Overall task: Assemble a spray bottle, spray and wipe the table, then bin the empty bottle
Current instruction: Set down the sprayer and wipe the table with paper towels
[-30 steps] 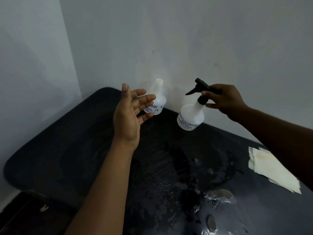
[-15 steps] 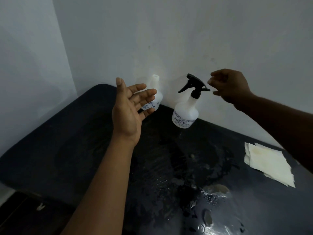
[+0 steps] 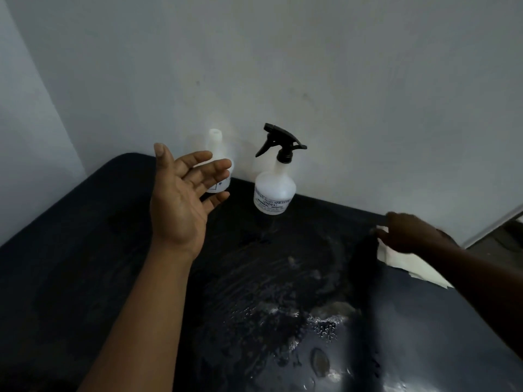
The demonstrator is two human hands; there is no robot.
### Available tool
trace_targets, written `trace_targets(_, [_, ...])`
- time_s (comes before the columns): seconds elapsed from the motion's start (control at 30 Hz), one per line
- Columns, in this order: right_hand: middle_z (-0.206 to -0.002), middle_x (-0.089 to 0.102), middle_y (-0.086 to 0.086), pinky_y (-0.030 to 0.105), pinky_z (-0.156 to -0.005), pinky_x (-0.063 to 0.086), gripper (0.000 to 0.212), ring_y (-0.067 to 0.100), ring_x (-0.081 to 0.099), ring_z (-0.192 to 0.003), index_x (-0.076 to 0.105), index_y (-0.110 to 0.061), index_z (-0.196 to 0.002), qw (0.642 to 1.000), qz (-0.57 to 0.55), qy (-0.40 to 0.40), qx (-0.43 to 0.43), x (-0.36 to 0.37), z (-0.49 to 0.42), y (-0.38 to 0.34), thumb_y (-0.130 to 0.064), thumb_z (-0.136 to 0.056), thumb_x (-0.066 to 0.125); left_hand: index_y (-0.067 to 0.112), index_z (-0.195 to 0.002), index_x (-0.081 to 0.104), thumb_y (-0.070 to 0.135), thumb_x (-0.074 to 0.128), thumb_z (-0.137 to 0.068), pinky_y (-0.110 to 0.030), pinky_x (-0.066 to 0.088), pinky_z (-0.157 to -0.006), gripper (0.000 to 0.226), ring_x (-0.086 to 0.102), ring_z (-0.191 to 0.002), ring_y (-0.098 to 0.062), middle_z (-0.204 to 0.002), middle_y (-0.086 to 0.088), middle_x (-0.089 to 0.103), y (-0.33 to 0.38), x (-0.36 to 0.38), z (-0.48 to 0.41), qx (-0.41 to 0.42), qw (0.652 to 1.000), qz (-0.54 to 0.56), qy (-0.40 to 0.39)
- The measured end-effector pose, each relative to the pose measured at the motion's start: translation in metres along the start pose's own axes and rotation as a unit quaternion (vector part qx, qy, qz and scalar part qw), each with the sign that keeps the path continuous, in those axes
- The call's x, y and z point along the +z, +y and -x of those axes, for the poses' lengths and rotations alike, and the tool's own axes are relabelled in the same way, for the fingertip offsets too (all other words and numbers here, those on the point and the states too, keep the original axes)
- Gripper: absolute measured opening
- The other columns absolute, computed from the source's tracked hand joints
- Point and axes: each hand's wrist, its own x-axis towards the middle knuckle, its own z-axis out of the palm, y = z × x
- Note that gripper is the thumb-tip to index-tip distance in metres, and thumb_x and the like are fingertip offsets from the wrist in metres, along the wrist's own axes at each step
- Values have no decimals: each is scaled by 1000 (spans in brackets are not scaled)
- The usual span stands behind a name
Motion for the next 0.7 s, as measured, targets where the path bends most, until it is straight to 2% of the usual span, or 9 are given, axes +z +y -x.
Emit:
trace_targets(0.07, [-126,59,26,41,-96,43,67,39,54,-119,53,1,-126,998,-40,26,40,25,3,14,-57,-92,46,16,-107,63,66,22,-95,-34,53,-75,66,71,-101,-20,-106,-9,76,-3,2,0,4,1000,-12,0])
trace_targets(0.17, [-127,57,30,41,-95,40,72,41,53,-119,49,2,-129,988,-118,25,97,50,6,19,-59,-92,45,16,-109,62,66,23,-94,-33,52,-75,65,71,-102,-19,-107,-7,76,-5,1,-3,7,1000,-25,3])
trace_targets(0.33, [-119,65,23,37,-91,43,64,37,59,-111,59,-2,-122,985,-140,28,96,50,1,23,-57,-92,46,18,-107,62,65,24,-95,-34,51,-76,62,70,-101,-19,-104,-4,77,-6,2,-6,6,999,-43,8])
trace_targets(0.43, [-126,62,22,38,-95,42,65,37,56,-118,54,-2,-129,974,-181,78,111,48,2,23,-52,-88,58,18,-106,62,65,25,-95,-33,52,-75,61,71,-100,-18,-103,-3,77,-7,4,-5,5,999,-40,4])
trace_targets(0.63, [-117,66,20,36,-86,44,58,37,59,-111,61,-6,-115,953,-216,165,136,48,14,23,-55,-84,62,19,-107,62,66,25,-95,-33,53,-74,61,71,-103,-20,-106,-5,77,-16,15,-2,-9,1000,-27,-6])
trace_targets(0.7, [-114,66,21,37,-84,45,53,38,60,-108,62,-4,-112,946,-225,184,142,48,17,31,-49,-85,63,20,-105,63,66,26,-95,-35,52,-76,61,71,-105,-21,-107,-6,77,-22,23,-1,-16,1000,-16,-18])
